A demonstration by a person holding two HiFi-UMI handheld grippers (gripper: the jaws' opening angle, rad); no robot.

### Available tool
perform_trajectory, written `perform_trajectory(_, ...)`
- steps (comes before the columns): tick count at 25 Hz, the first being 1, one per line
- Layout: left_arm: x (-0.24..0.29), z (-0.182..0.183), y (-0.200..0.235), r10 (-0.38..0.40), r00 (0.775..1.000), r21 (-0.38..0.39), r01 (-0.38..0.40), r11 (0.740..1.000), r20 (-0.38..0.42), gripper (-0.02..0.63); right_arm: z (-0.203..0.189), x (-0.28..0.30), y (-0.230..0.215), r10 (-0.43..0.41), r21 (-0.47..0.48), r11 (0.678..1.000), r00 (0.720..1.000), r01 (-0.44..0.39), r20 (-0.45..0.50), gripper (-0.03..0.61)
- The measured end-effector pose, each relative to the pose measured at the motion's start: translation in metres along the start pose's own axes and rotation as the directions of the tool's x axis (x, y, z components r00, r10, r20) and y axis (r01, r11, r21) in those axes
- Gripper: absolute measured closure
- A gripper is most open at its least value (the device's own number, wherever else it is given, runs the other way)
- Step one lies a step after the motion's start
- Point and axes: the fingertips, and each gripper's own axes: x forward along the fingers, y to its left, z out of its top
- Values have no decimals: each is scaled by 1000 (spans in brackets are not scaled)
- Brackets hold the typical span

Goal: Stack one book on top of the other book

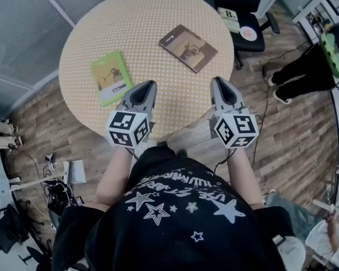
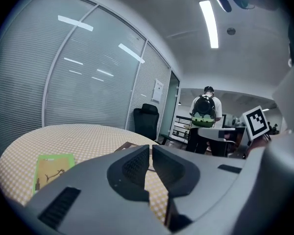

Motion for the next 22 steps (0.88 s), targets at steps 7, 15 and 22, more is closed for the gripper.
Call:
perform_trajectory(7, 33, 8, 11, -89, 996, 4, 89, 996, 3, 589, 9, 21, -21, -98, 13, 995, 995, 98, 9, 534)
perform_trajectory(15, 46, -3, 33, -108, 994, -36, 107, 994, -22, 589, 3, 42, -32, -144, 17, 989, 989, 145, -32, 534)
perform_trajectory(22, 59, -10, 51, -14, 999, -67, 12, 998, -38, 589, -8, 80, -48, -75, 24, 997, 994, 77, -74, 534)
